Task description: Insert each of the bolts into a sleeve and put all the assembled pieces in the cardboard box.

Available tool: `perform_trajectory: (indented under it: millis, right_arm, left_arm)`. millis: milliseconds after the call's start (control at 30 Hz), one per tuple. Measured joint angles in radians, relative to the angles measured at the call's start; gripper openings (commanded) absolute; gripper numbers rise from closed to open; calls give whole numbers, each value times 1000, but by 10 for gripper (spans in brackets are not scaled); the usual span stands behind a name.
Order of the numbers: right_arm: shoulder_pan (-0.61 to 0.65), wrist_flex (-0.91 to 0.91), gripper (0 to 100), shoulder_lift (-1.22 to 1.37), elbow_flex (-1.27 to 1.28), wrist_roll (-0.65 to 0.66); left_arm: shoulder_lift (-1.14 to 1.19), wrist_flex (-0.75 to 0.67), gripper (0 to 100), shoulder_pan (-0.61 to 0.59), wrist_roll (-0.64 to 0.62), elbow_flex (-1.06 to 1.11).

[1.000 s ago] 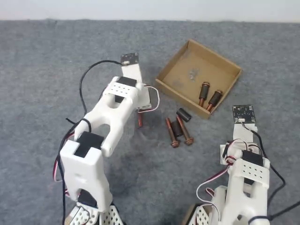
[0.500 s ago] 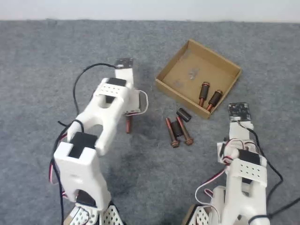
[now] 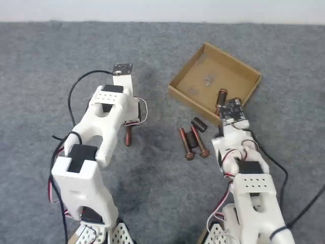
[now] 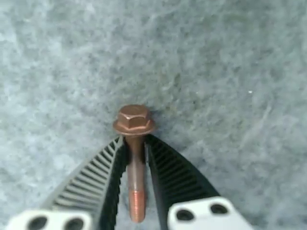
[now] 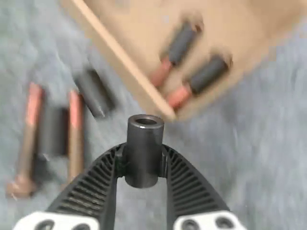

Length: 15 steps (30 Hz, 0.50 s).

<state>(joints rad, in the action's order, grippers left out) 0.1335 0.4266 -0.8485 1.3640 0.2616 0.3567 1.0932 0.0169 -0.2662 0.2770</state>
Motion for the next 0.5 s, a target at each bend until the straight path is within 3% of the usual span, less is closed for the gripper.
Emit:
perform_trajectory:
  millis: [300, 500]
  right_arm:
    - [95, -342, 6, 0, 0, 0]
    - [147, -439, 6, 3, 0, 0]
  left_arm:
    - [-12, -31, 10, 0, 5, 28]
    - [-14, -34, 10, 0, 5, 29]
